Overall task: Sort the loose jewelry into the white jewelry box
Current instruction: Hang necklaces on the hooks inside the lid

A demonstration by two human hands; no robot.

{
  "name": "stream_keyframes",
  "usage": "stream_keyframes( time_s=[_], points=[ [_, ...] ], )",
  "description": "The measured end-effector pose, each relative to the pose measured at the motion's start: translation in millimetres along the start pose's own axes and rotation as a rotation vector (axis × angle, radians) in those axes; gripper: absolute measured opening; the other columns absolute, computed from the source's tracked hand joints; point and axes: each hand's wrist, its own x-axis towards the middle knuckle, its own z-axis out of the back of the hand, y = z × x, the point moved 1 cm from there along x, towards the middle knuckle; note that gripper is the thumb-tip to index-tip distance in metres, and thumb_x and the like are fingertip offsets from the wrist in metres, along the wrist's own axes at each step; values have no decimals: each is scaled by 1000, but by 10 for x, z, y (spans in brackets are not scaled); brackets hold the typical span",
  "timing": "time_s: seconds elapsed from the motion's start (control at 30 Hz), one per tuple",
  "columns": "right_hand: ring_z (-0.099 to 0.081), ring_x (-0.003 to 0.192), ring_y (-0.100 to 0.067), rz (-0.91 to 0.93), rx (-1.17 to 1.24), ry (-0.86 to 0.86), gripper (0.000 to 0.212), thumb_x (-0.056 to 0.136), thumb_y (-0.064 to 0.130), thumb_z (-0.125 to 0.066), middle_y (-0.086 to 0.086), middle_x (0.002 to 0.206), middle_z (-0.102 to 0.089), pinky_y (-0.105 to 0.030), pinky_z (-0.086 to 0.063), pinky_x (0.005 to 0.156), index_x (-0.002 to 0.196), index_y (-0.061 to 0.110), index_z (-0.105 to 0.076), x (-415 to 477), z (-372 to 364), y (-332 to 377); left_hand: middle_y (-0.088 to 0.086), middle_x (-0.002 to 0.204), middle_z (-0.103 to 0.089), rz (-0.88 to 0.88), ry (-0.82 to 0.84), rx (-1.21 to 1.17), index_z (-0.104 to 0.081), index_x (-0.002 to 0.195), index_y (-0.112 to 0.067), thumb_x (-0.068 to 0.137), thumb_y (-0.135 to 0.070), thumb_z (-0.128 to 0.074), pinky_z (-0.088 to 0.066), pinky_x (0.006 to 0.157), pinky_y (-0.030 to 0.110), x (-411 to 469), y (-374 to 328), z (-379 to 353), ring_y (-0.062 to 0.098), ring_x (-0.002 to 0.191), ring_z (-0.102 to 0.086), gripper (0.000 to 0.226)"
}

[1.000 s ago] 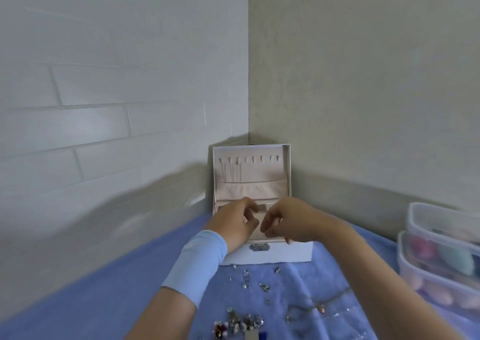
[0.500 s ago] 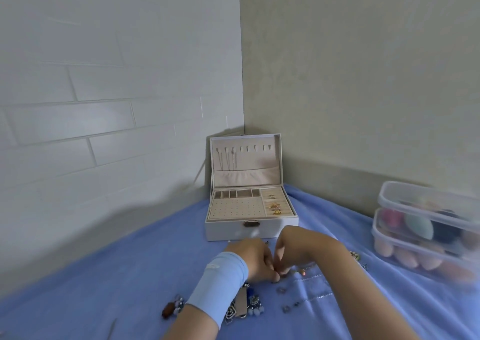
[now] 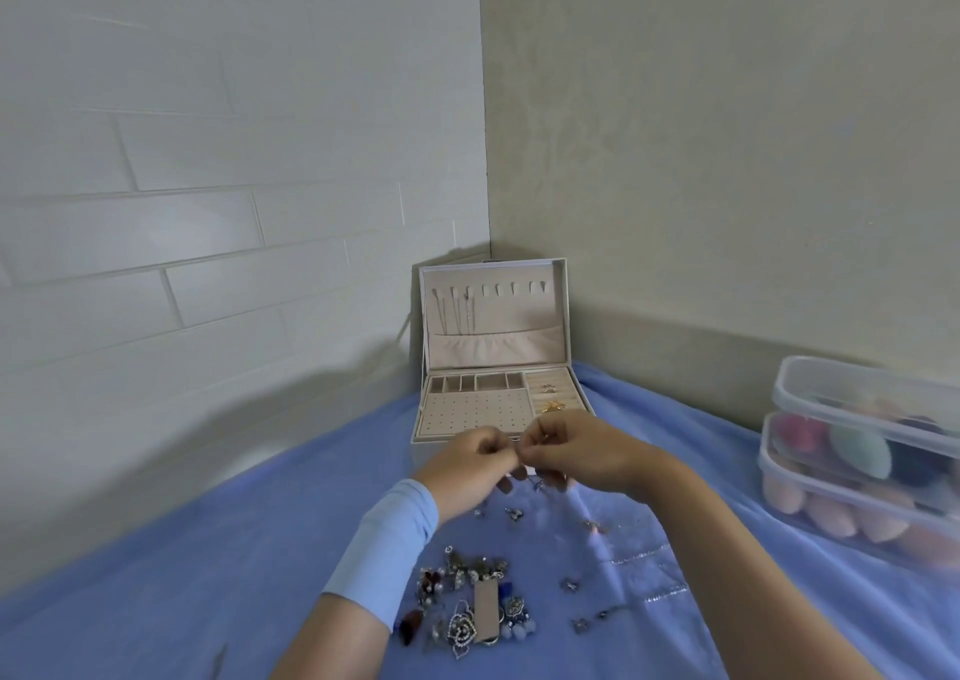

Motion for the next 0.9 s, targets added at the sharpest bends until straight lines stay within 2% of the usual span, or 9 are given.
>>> stream_keyframes(
  time_s=[0.07, 0.23, 0.33, 0.43, 0.5, 0.57, 0.73, 0.8, 0.9],
  points=[
    [-49, 54, -11, 10, 43, -20, 14, 97, 15, -61, -4, 67, -59, -24, -42, 57, 92, 3, -68, 51, 13, 84, -3, 82, -74, -6, -5, -231, -60, 88, -16, 95, -18, -53, -50, 75, 26, 4, -1, 65, 10, 78, -68, 10],
    [-35, 49, -8, 23, 87, -21, 16, 99, 20, -61, 11, 53, -46, -22, -29, 48, 93, 9, -71, 172, 85, 335, 13, 88, -71, -31, 11, -651, -57, 85, -11, 100, -13, -46, -53, 78, 33, 7, -20, 243, 31, 94, -71, 18],
    [-32, 47, -8, 61, 127, -20, 19, 99, 20, -62, 11, 52, -41, -22, -25, 47, 88, 6, -69, 237, 126, 480, 14, 83, -69, -52, 0, -774, -58, 84, -9, 101, -10, -46, -57, 79, 37, 6, -69, 343, 29, 81, -71, 21],
    [-31, 46, -9, 98, 171, -22, 19, 99, 19, -62, 11, 51, -42, -22, -24, 45, 82, 12, -68, 327, 113, 588, 8, 68, -60, -73, -33, -744, -53, 87, -9, 100, -8, -44, -54, 81, 44, -7, -127, 456, 23, 59, -58, 16],
    [-29, 46, -9, 113, 196, -37, 17, 99, 19, -62, 10, 52, -41, -21, -23, 44, 88, 8, -68, 392, 111, 633, 2, 60, -45, -82, -73, -646, -50, 87, -11, 100, -10, -46, -55, 73, 42, -8, -153, 558, 17, 50, -39, 14],
    [-29, 46, -9, 124, 219, -47, 15, 99, 18, -62, 10, 52, -41, -19, -23, 42, 89, 8, -68, 457, 115, 656, -2, 59, -35, -94, -99, -509, -51, 86, -13, 99, -13, -51, -53, 62, 37, 1, -162, 676, 14, 49, -29, 12],
    [-20, 52, -16, 115, 296, 2, 18, 97, 14, -51, -3, 62, -34, -26, -14, 47, 79, 8, -55, 611, 83, 627, -7, 53, -32, -142, -53, -163, -66, 80, -17, 97, -22, -57, -47, 59, 30, 25, -112, 898, 13, 49, -31, 20],
    [-18, 53, -17, 112, 308, 15, 22, 89, 22, -50, -5, 62, -33, -28, -13, 49, 70, 13, -45, 663, 69, 585, -4, 53, -30, -154, -41, -157, -68, 78, -18, 97, -23, -57, -48, 59, 31, 49, -79, 943, 16, 52, -30, 23],
    [-19, 53, -18, 113, 344, -11, 29, 84, 31, -51, -6, 63, -28, -28, -16, 49, 64, 18, -33, 711, 42, 506, -2, 56, -28, -165, -68, -269, -67, 75, -19, 89, -27, -59, -44, 55, 29, 67, -40, 1003, 18, 52, -27, 19]
  ],
)
